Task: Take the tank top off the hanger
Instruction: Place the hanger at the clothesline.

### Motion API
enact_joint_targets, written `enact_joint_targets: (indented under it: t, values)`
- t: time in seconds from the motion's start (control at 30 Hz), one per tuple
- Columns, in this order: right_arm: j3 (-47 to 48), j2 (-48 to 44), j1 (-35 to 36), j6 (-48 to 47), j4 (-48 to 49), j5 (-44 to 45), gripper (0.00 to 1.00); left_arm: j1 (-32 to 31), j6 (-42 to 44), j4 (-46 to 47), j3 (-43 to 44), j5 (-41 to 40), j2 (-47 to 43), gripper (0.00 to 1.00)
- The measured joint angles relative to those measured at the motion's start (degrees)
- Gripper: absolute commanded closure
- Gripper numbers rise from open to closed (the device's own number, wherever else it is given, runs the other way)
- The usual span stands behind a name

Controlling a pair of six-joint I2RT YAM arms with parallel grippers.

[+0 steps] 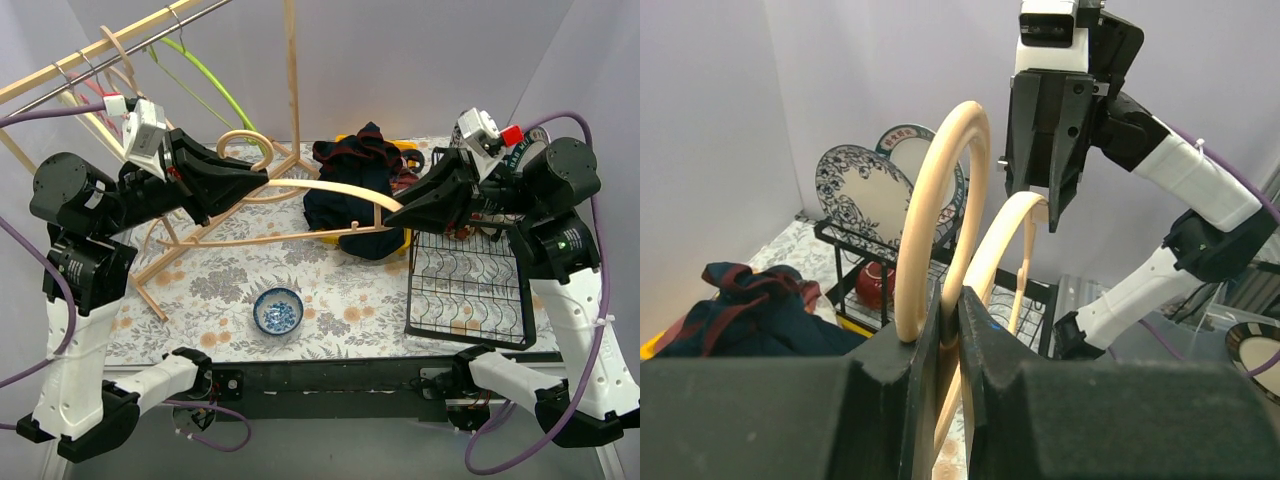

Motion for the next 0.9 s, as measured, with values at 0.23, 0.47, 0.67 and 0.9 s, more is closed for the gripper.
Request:
enact_joint_targets:
  t: [0.23, 0.47, 0.67, 0.9]
  values:
    - [0.3, -1.8, 0.0, 0.1, -0.3, 4.2, 0.99, 0.0, -1.6, 2.9, 0.0, -3.2, 0.5, 0.16]
    - [6.3, -2.0, 0.0, -4.8, -5.0, 14.4, 0.99, 0.0, -3.1, 5.4, 3.5, -13.5, -0.2, 0.02]
    - [14.4, 0.0, 0.0, -6.6, -6.4, 19.3, 0.99, 0.0, -3.4, 6.0, 8.2, -20.5, -2.9, 0.02]
    - [14.7, 0.5, 0.0, -7.6, -4.3, 29.2, 0.99, 0.0, -5.2, 4.4, 10.9, -22.3, -7.1, 0.02]
